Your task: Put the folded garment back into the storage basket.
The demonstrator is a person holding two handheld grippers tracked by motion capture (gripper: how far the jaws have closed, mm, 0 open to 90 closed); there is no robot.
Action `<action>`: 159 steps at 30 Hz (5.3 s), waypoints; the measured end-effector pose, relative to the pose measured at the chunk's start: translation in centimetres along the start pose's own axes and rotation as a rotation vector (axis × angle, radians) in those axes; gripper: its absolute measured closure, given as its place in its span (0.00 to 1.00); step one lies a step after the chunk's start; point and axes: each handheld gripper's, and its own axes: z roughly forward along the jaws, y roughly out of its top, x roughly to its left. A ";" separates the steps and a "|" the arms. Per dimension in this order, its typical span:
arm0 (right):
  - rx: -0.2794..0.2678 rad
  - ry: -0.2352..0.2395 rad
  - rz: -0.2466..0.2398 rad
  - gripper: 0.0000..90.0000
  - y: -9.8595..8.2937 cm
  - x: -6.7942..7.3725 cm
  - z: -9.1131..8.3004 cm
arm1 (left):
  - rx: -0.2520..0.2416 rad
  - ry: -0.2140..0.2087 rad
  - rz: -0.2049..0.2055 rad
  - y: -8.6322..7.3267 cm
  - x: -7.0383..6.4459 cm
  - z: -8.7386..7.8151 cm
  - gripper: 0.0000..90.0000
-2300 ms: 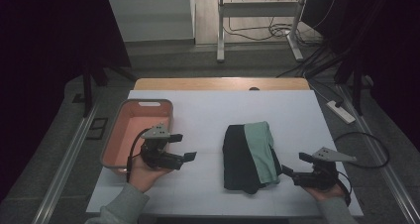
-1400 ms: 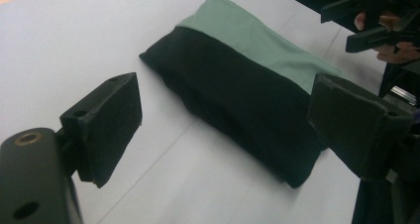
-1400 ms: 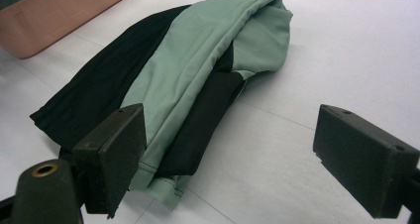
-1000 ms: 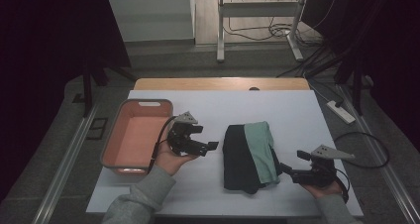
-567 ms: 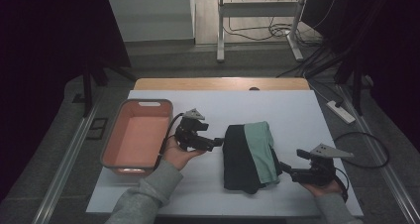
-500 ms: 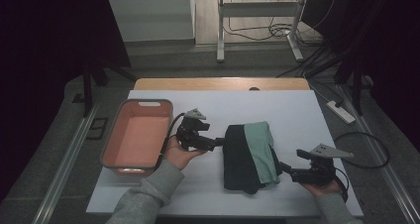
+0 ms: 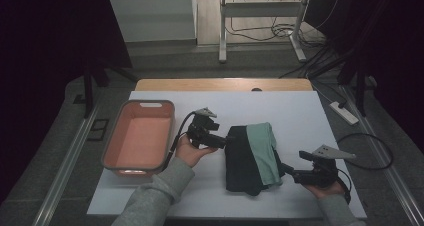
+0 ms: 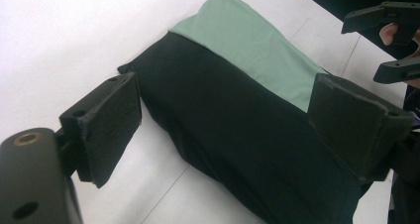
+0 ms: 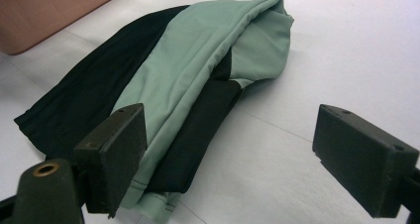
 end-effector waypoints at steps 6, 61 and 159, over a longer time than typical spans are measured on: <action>0.002 0.000 0.001 0.16 0.0 0.0 0.0 | 0.017 -0.004 -0.009 0.2 0.2 0.9 0.15; 0.020 -0.007 0.005 0.16 -0.2 -0.1 0.3 | 0.126 0.022 -0.106 0.9 2.6 6.6 0.14; 0.011 -0.030 0.006 0.17 -0.2 -0.3 0.3 | 0.105 -0.199 -0.061 1.5 2.2 6.5 0.81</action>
